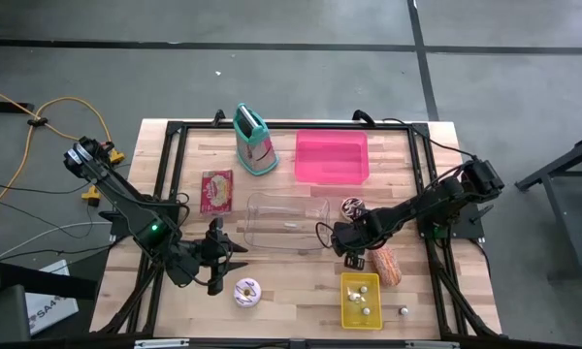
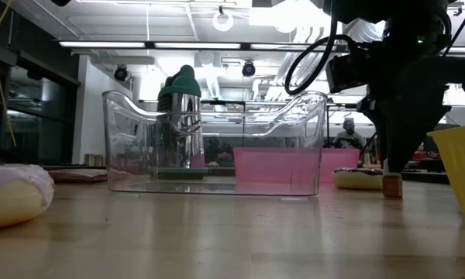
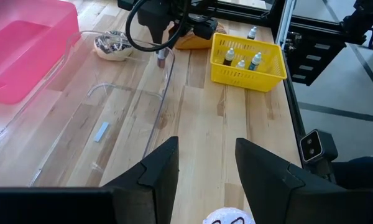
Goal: Pick & Place Food Item
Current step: Put the orange food coloring bottle into the yellow bin
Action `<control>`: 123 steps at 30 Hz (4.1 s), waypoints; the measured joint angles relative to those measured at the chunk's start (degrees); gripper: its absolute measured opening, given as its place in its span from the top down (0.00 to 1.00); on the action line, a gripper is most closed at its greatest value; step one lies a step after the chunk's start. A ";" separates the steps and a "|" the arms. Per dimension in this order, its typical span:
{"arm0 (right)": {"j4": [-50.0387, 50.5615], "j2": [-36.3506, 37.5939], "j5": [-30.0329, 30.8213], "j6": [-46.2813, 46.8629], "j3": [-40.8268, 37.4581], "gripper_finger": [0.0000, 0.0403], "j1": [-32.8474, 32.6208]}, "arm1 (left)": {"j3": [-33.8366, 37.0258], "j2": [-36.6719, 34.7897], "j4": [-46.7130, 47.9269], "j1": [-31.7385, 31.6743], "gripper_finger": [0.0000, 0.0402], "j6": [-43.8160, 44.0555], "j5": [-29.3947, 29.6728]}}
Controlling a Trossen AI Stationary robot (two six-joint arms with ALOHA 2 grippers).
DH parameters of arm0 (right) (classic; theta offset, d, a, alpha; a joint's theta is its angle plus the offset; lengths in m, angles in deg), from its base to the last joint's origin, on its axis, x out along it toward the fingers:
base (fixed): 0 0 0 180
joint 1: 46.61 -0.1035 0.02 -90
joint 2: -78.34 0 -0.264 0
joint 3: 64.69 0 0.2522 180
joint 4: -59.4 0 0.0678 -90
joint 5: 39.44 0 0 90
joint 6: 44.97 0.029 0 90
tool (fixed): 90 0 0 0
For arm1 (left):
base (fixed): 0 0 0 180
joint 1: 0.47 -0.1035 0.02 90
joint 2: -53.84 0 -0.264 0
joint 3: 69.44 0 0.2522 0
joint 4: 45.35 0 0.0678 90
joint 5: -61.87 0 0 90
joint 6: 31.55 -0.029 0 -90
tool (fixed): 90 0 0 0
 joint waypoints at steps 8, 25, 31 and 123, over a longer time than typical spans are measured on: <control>0.00 0.07 -0.13 0.00 0.02 0.86 0.00 | 0.00 -0.02 0.02 0.00 0.62 0.00 0.01; 1.73 2.24 -0.84 -0.37 0.00 0.87 0.15 | 0.00 -0.02 0.00 0.00 0.62 0.00 0.01; 4.08 9.30 -0.79 -0.62 0.00 0.87 0.95 | 0.00 0.00 -0.02 0.00 0.62 0.00 0.01; 1.99 -13.88 -0.03 13.72 21.57 0.87 -28.30 | 0.02 0.00 -0.23 0.00 0.62 0.00 0.00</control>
